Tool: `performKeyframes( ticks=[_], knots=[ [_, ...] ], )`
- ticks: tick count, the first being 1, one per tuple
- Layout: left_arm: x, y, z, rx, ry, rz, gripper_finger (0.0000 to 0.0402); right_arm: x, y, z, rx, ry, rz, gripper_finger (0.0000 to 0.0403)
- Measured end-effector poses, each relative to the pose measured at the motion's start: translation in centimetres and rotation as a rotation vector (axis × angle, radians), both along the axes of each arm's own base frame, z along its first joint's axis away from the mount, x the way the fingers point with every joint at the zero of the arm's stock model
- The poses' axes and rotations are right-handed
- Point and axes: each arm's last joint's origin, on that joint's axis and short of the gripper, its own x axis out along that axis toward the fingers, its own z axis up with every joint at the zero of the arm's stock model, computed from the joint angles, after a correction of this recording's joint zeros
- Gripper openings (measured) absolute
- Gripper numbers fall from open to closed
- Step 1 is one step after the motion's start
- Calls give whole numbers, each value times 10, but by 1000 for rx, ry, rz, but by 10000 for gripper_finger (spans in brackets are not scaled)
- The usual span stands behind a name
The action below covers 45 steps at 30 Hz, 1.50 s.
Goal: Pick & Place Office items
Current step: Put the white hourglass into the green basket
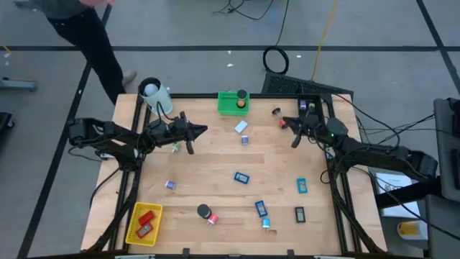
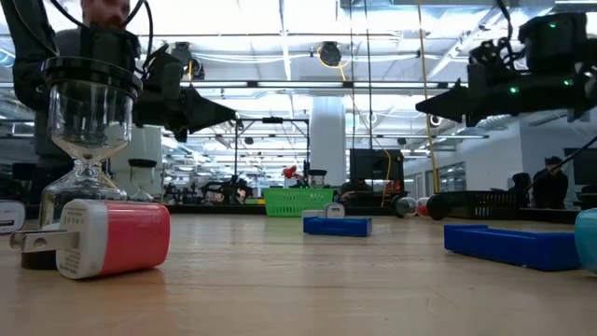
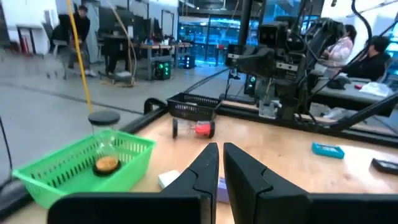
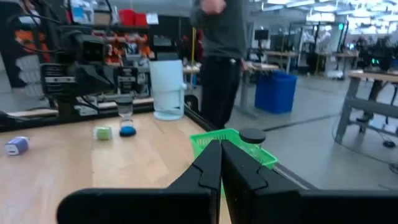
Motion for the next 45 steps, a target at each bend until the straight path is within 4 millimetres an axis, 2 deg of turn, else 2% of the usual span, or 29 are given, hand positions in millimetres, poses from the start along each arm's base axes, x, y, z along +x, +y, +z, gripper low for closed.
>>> performKeyframes(
  ticks=[5,9,16,24,36,40,45],
  knots=[
    [3,-13,-4,-90,93,5,30,-2,5,-9,-29,4,21,0],
    [13,-27,-4,-144,220,30,30,-1,8,-8,-53,8,41,0],
    [41,-48,22,-184,498,42,30,0,12,-6,-94,3,62,0],
    [60,-71,67,-216,624,16,31,0,12,-6,-112,13,60,0],
    [60,-113,105,-275,783,-49,31,1,11,-7,-127,34,59,0],
    [57,-131,120,-307,832,-31,31,1,11,-11,-131,73,56,0],
    [58,-154,129,-399,911,10,35,1,11,-11,-130,72,56,0]
  ],
)
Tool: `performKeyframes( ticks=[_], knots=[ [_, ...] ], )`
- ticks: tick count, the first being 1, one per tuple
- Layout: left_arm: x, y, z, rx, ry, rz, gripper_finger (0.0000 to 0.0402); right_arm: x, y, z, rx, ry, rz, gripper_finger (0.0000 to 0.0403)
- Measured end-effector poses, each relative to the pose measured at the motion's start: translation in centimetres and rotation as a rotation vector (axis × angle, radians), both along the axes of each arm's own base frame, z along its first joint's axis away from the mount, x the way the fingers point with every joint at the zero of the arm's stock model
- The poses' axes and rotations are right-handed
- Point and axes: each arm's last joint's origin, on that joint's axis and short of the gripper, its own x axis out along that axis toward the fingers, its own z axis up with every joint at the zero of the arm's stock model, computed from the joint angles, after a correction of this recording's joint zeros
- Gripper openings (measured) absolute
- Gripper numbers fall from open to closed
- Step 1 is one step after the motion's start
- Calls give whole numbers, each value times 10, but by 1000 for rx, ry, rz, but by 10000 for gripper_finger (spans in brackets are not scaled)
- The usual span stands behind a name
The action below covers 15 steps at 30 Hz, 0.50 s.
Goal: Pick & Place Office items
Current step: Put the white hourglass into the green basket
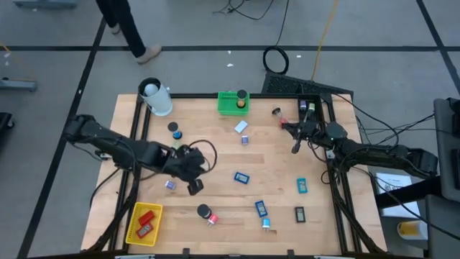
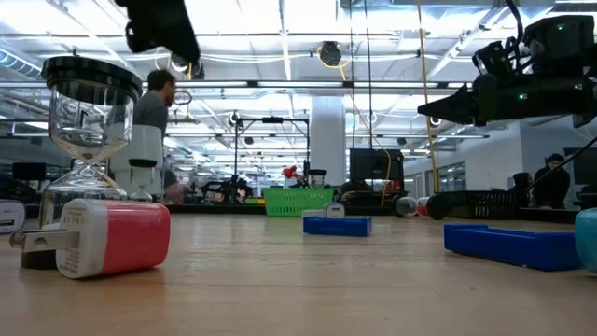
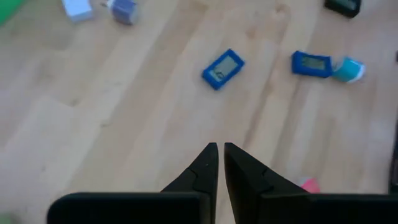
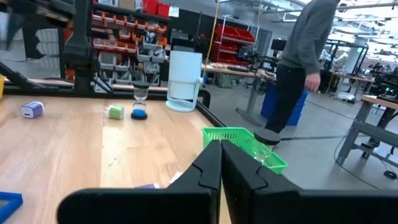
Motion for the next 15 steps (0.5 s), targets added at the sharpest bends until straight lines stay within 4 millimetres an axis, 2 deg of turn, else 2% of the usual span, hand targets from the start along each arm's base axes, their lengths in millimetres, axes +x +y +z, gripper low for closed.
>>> performKeyframes(
  ticks=[4,15],
  knots=[
    [6,-20,0,-5,84,1,64,0,0,-1,26,0,3,0],
    [33,-71,7,-78,174,-20,183,1,2,-5,82,22,22,0]
  ],
)
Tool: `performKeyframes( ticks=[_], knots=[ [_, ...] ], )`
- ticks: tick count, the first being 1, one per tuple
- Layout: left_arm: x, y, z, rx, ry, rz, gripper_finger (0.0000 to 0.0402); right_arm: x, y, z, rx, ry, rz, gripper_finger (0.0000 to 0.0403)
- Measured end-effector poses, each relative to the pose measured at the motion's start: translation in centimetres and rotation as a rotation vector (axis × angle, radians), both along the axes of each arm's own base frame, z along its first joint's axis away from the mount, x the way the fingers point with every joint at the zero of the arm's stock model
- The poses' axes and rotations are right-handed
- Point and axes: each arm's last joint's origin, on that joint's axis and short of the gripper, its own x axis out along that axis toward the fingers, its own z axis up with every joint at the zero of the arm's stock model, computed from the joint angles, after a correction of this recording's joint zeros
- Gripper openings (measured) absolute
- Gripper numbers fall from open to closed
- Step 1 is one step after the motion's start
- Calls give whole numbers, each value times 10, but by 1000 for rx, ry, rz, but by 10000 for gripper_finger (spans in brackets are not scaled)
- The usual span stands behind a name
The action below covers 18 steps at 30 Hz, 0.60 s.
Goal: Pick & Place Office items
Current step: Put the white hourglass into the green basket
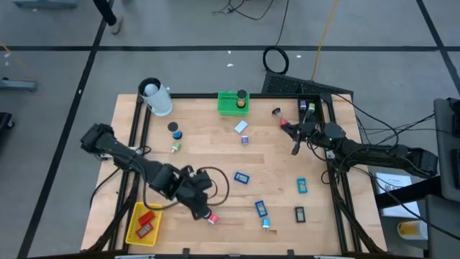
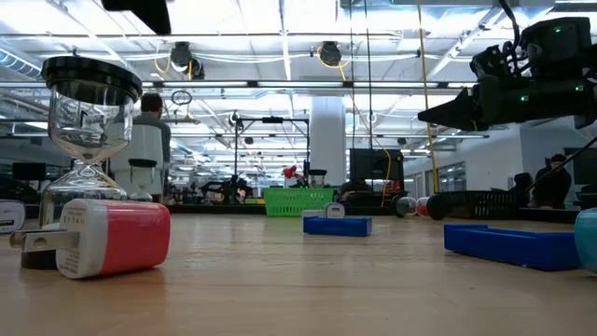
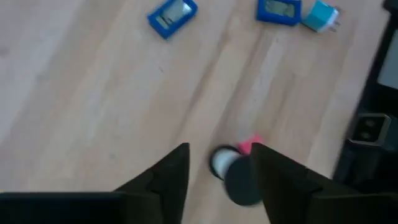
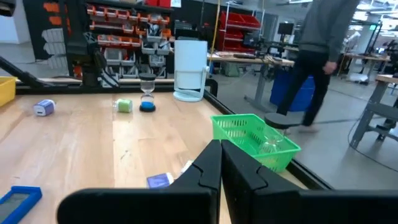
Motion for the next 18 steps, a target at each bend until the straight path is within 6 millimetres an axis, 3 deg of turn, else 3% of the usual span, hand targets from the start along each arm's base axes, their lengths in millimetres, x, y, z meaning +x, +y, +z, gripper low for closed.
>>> performKeyframes(
  ticks=[9,18],
  knots=[
    [16,-33,-4,-91,109,-1,289,2,4,1,-16,-4,30,0],
    [21,-44,-16,-94,170,22,377,2,4,2,-21,-10,29,0]
  ],
)
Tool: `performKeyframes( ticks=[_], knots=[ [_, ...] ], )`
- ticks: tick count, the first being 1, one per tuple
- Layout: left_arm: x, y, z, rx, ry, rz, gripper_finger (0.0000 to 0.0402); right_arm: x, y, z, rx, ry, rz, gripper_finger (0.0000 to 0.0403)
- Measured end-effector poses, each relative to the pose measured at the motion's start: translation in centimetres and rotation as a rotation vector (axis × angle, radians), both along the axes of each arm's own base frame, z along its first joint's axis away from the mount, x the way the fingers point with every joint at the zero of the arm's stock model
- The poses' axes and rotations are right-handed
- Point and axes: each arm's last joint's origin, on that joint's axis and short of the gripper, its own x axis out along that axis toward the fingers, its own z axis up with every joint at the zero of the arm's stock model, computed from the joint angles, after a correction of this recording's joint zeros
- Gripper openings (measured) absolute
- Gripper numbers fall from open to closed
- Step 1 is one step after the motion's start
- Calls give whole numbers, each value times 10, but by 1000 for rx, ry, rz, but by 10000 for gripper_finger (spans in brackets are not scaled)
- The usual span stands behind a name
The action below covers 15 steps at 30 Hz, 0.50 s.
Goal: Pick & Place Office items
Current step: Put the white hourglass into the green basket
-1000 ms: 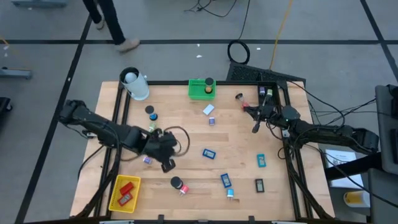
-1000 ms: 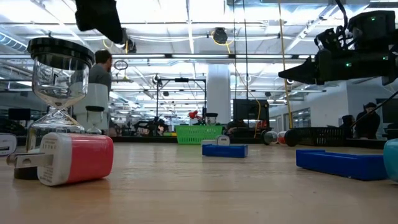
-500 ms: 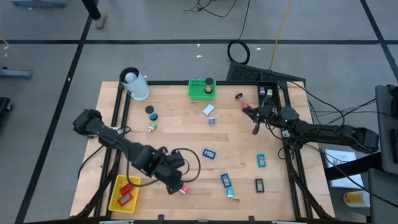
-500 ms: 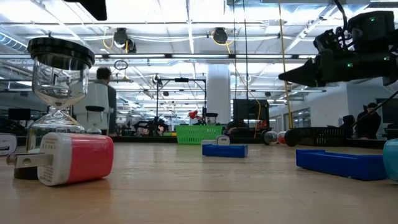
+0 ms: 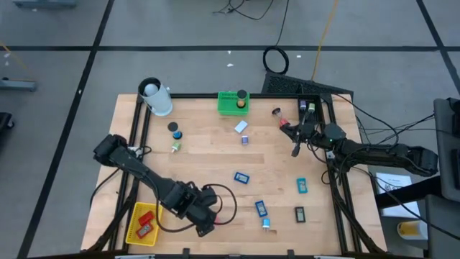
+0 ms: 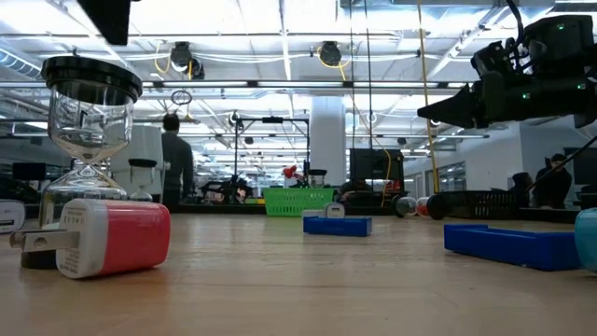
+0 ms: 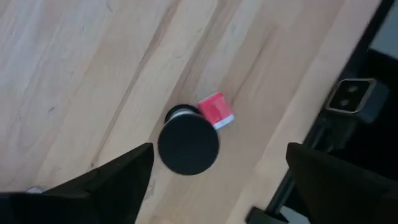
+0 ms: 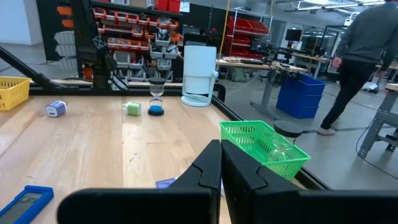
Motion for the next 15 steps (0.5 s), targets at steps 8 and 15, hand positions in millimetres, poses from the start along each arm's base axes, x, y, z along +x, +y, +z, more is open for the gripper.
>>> performKeyframes(
  ticks=[8,15],
  knots=[
    [5,-7,-19,42,51,-24,392,0,0,0,0,1,-1,0],
    [11,-11,-37,67,91,-4,392,0,0,0,-3,3,-1,0]
  ],
)
